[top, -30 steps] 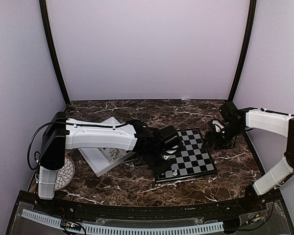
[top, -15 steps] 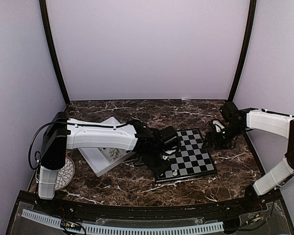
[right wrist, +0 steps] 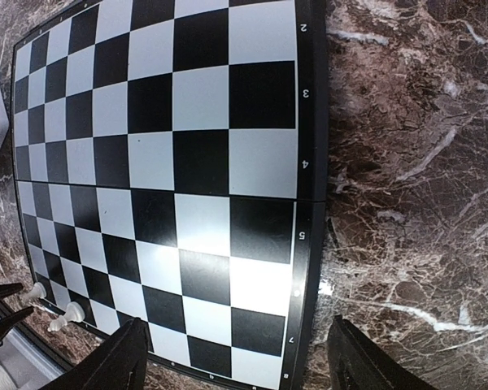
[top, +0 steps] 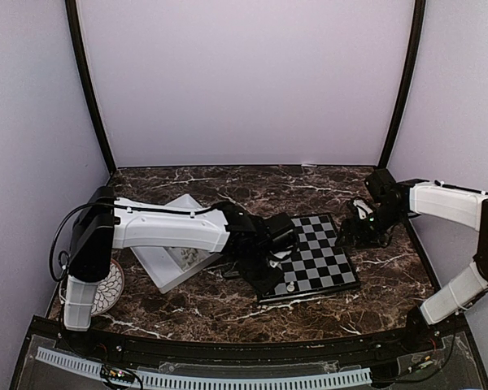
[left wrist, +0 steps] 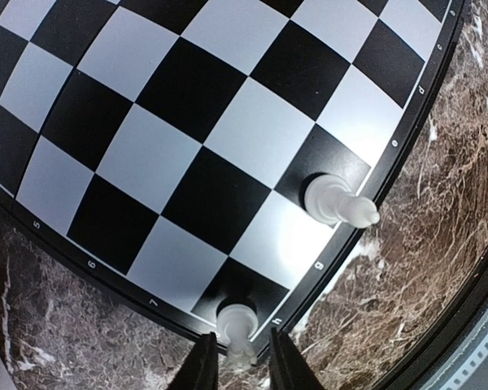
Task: Set up the chess pieces on the board
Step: Place the rook at a1, then pick up the pawn from the storage box.
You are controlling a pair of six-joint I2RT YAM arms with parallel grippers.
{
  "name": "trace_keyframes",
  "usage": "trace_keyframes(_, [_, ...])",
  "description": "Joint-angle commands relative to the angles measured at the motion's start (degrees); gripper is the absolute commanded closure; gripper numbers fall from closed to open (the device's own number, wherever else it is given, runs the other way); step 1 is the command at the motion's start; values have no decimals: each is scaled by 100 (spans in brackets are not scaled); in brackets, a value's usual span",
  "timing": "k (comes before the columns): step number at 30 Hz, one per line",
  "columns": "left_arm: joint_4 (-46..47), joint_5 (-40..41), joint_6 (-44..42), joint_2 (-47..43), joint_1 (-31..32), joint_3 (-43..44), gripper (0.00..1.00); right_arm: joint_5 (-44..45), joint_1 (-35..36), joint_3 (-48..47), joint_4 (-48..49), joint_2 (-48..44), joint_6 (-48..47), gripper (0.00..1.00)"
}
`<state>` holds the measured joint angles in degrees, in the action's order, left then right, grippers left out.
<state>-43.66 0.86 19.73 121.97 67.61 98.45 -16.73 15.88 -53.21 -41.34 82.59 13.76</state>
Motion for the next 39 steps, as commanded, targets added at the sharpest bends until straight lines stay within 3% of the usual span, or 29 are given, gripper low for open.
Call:
trace_keyframes(1, [-157,70,37,-120,6,72,71,-43,51,15,61,-135,-49,22])
trace_keyframes(6, [-218,781,-152,-749,-17,168,58,-24,42,62,57,-177,-50,22])
trace_keyframes(10, [-316,1267,-112,-1413,-322,-170,56,0,43,83,69,-191,-38,22])
trace_keyframes(13, [-410,1394,178,-1868,-920,-885,58,2,42,83,91,-171,-31,22])
trace_keyframes(18, [-576,1421,480,-2362,-1778,-1876,70,-16,47,41,94,-99,-22,22])
trace_keyframes(21, [-617,1025,521,-2329,-2177,-2088,75,-28,46,-1,76,-47,-29,22])
trace_keyframes(25, [-495,596,656,-2160,-2349,-2217,74,-10,42,-46,43,7,-35,22])
trace_keyframes(39, [-273,478,810,-1398,-2411,-1974,75,16,41,-64,-19,74,-49,22])
